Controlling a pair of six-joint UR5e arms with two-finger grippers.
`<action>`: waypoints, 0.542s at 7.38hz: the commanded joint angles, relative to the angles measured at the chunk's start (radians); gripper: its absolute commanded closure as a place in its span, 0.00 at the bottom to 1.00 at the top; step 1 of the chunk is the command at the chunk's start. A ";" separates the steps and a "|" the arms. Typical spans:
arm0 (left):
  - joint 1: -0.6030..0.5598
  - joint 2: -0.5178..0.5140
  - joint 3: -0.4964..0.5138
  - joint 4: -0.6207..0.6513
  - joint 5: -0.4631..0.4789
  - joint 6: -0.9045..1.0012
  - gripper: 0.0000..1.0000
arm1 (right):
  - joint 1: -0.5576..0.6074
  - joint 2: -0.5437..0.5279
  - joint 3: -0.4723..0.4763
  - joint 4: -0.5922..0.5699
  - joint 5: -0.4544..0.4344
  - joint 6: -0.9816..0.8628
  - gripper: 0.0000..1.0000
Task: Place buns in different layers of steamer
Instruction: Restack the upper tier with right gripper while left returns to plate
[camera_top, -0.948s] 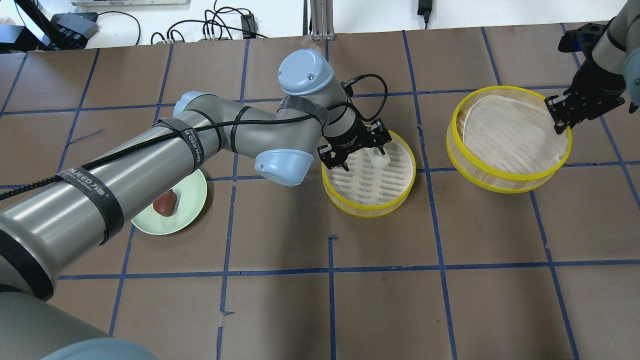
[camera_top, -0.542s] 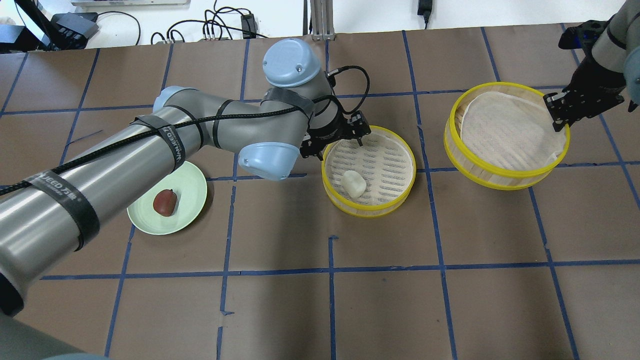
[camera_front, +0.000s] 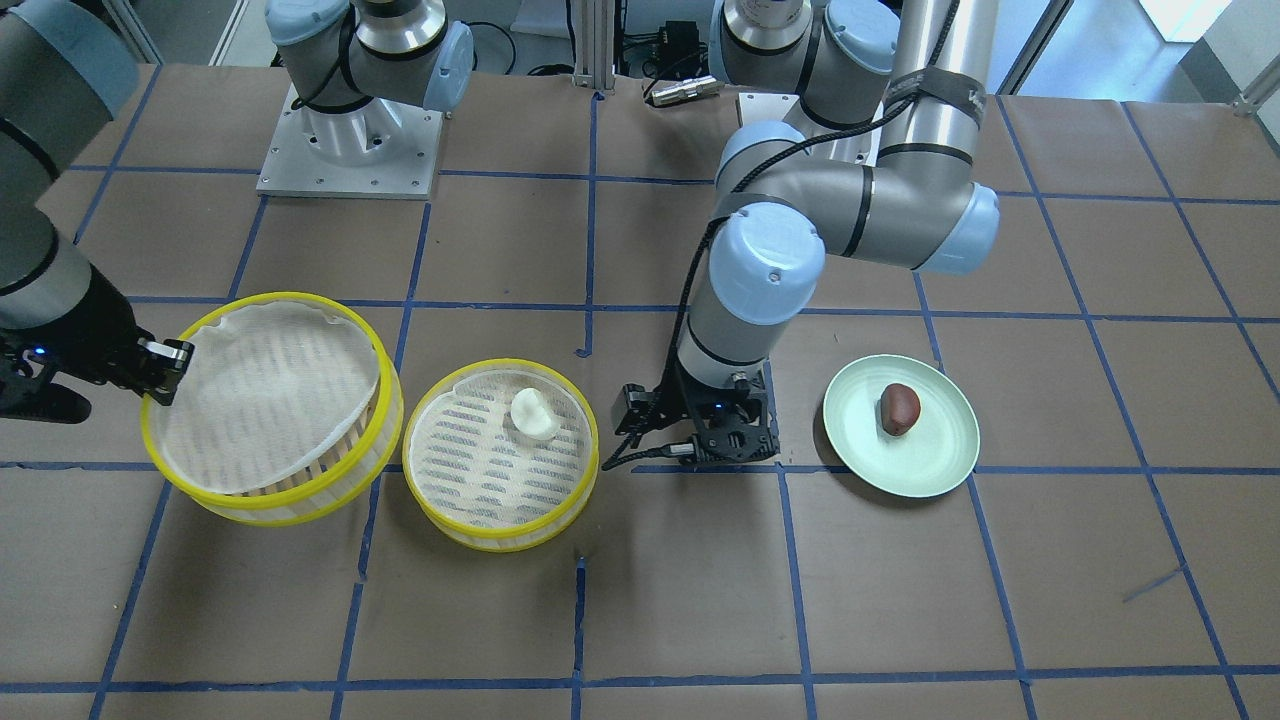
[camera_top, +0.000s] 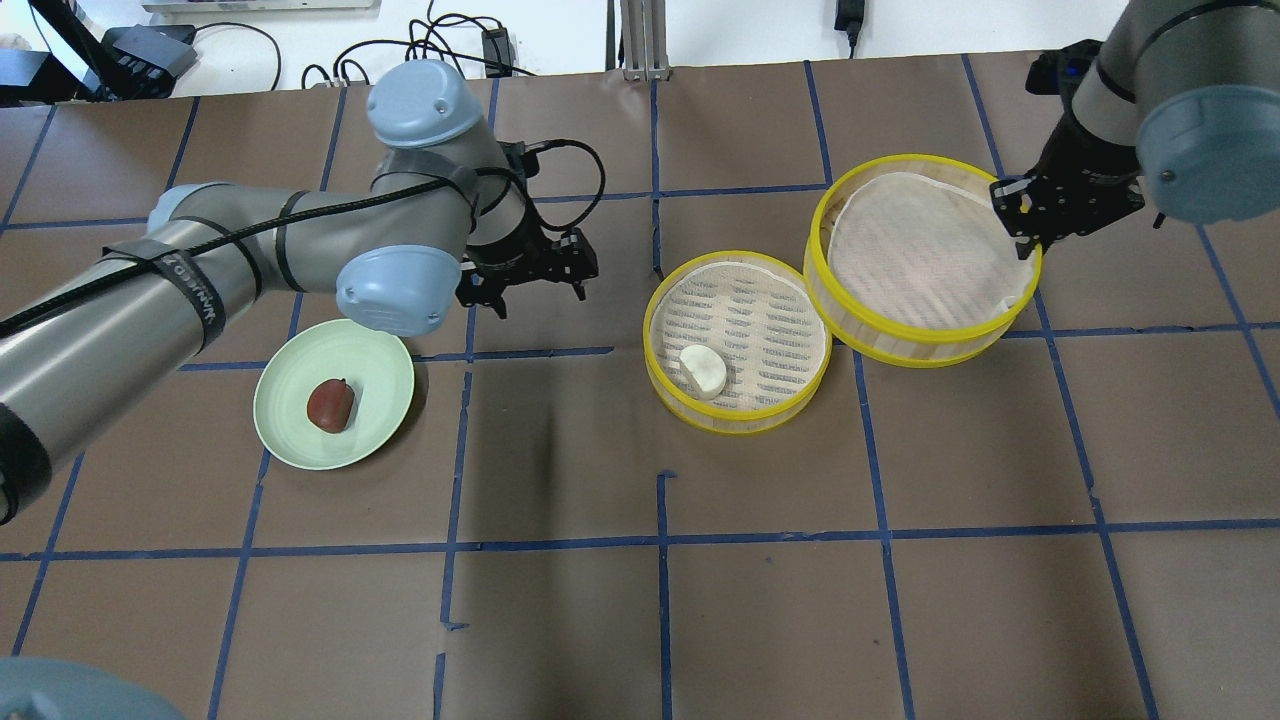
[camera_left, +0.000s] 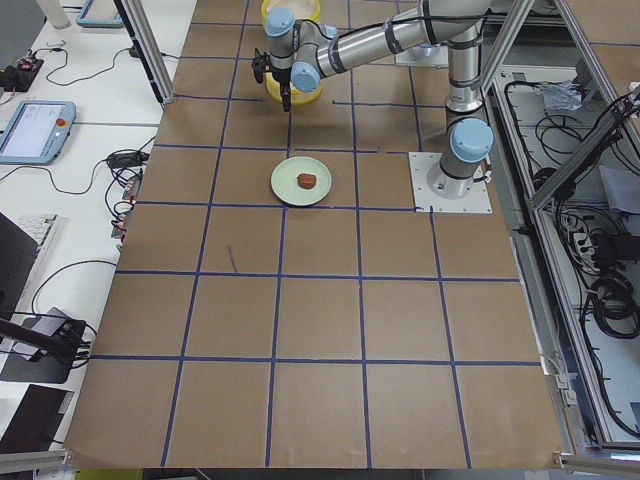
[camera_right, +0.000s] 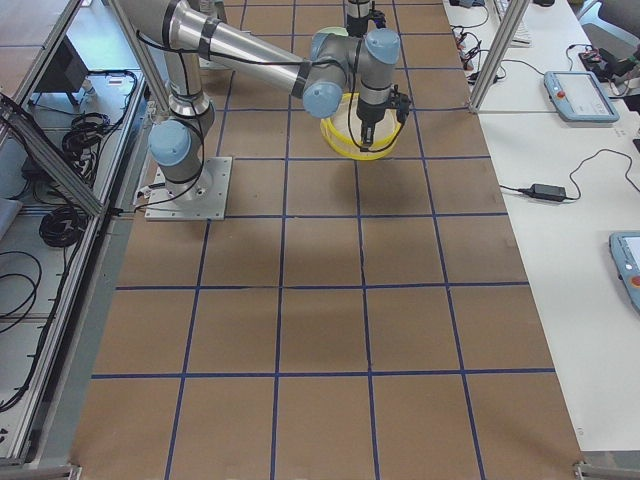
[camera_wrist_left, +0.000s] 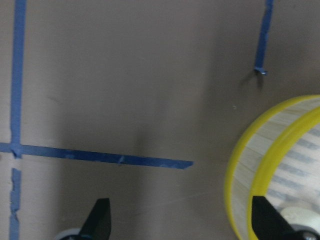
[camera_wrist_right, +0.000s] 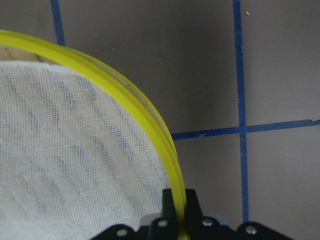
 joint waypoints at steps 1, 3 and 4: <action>0.183 0.047 -0.104 -0.025 0.046 0.266 0.00 | 0.128 0.017 0.005 -0.036 0.001 0.181 0.91; 0.293 0.087 -0.169 -0.025 0.046 0.407 0.00 | 0.203 0.034 0.007 -0.083 0.001 0.300 0.90; 0.331 0.089 -0.168 -0.024 0.045 0.463 0.00 | 0.240 0.037 0.010 -0.084 0.002 0.364 0.90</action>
